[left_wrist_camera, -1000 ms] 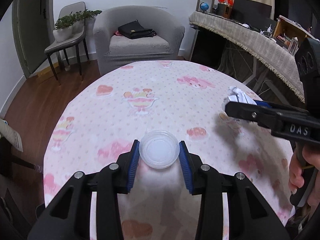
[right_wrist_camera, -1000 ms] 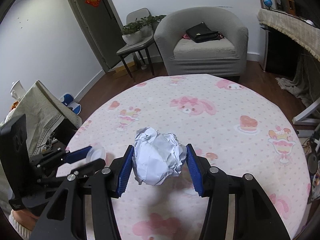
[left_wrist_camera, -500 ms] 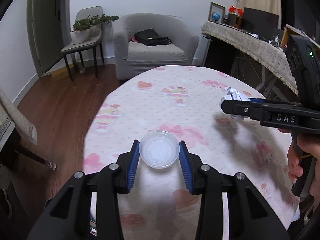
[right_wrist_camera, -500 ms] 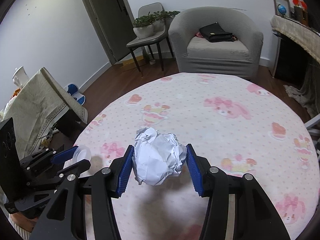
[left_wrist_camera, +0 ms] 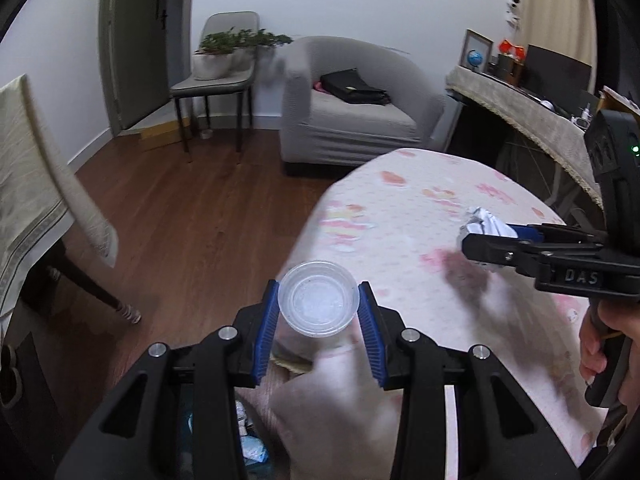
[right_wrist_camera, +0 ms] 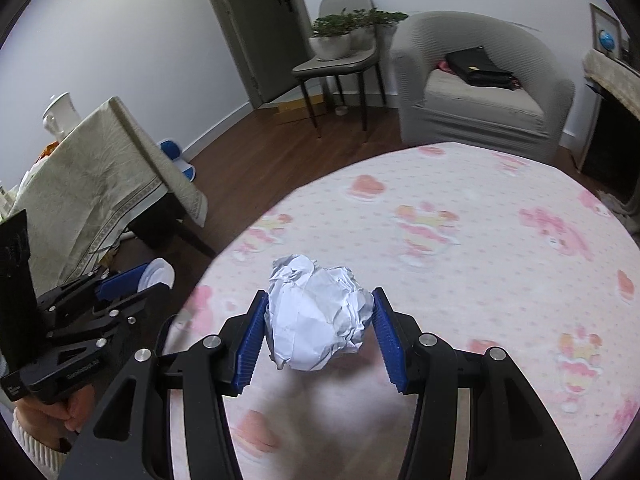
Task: Collect trash
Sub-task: 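Carry the paper ball and plastic lid with both grippers over the teal bin, then open the left gripper to drop the plastic lid into the bin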
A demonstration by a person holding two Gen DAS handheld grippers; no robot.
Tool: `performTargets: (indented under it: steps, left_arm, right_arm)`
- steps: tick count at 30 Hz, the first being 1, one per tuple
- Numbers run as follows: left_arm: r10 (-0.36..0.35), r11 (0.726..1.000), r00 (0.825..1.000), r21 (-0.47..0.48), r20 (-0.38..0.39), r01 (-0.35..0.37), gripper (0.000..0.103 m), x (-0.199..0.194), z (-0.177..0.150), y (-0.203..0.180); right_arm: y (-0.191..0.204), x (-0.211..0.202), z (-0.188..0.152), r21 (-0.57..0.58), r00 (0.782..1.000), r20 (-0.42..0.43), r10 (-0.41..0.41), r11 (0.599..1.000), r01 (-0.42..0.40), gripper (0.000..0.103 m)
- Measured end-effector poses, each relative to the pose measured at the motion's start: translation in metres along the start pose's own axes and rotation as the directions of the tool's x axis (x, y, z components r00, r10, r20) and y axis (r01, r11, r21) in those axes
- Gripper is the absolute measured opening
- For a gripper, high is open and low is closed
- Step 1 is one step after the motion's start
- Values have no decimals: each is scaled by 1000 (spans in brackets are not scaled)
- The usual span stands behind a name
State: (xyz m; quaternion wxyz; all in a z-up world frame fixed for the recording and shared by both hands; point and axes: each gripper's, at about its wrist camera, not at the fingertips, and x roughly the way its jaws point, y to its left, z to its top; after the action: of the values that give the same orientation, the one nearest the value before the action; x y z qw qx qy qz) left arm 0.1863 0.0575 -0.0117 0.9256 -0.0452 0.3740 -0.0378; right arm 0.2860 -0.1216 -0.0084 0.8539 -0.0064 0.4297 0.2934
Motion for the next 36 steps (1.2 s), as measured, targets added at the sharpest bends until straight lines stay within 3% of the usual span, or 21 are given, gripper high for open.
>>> performTargets:
  steps: [13, 22, 29, 36]
  left_arm:
    - [43, 997, 997, -56, -69, -47, 42, -5, -30, 63]
    - [56, 990, 986, -120, -160, -76, 42, 1, -65, 108]
    - [57, 984, 969, -152, -241, -96, 42, 15, -93, 130]
    - [28, 974, 937, -203, -349, -104, 42, 37, -131, 156]
  right_arm:
    - [72, 28, 11, -81, 998, -24, 65, 994, -66, 53]
    - [131, 55, 10, -159, 992, -62, 110, 980, -119, 53]
    - [159, 76, 3, -197, 988, -107, 116, 971, -135, 53]
    - [181, 96, -1, -208, 982, -135, 131, 965, -158, 53]
